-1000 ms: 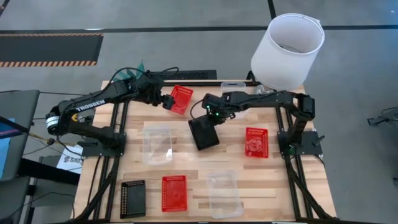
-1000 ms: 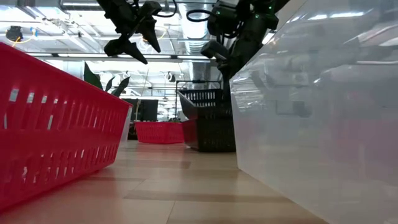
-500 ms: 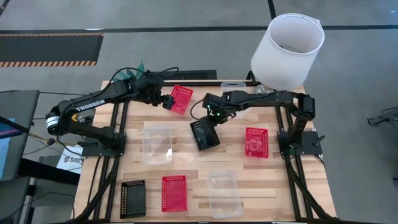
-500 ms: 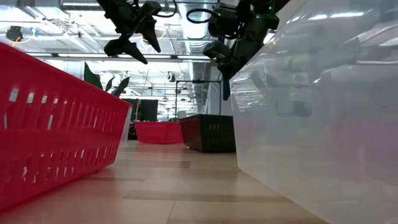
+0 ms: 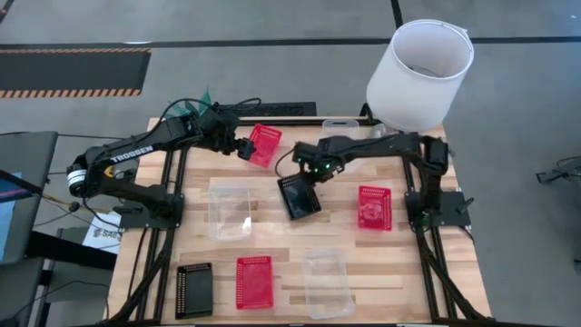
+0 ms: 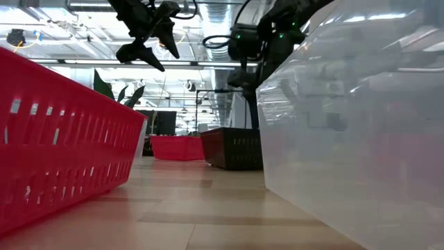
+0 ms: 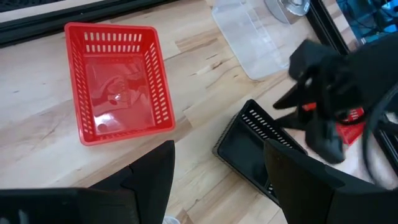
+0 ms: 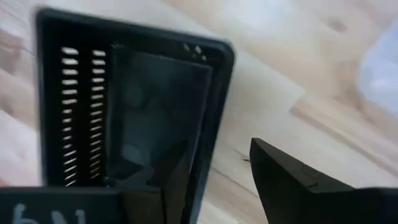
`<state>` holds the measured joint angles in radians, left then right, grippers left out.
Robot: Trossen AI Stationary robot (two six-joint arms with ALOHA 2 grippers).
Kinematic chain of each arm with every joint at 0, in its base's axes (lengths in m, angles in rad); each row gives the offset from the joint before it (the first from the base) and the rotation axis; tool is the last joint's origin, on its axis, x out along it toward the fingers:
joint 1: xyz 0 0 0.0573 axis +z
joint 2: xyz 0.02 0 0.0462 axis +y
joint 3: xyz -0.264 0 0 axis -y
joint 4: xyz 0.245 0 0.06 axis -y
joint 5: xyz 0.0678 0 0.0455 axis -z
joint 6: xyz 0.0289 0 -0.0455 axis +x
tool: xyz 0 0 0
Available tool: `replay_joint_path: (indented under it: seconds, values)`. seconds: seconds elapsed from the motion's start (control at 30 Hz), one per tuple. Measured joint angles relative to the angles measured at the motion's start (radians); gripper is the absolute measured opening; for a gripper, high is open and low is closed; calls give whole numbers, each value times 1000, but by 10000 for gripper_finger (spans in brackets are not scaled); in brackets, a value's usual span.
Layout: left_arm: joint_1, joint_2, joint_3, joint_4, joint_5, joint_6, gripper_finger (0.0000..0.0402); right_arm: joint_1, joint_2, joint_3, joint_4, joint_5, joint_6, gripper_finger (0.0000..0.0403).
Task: Stack baskets by color
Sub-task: Adjust the stacked black bins
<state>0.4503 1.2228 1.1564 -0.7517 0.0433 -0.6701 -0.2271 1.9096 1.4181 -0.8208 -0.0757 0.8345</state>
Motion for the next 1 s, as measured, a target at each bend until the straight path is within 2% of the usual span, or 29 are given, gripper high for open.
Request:
replay_joint_path:
  seconds: [0.13,0.23,0.53,0.6,0.8,1.0]
  values:
    - [0,0,0,1,-2,0,233,16,47,0,-25,14,21,186]
    - [0,0,0,2,-2,0,233,34,79,0,-35,20,33,160]
    - [0,0,0,-2,-2,3,233,126,56,0,-56,19,163,18]
    - [0,0,0,-2,-2,7,233,147,47,1,-55,21,205,12]
    - [0,0,0,-2,2,12,233,192,50,0,-45,20,296,49]
    - [0,0,0,-34,4,19,233,233,58,0,8,20,378,39]
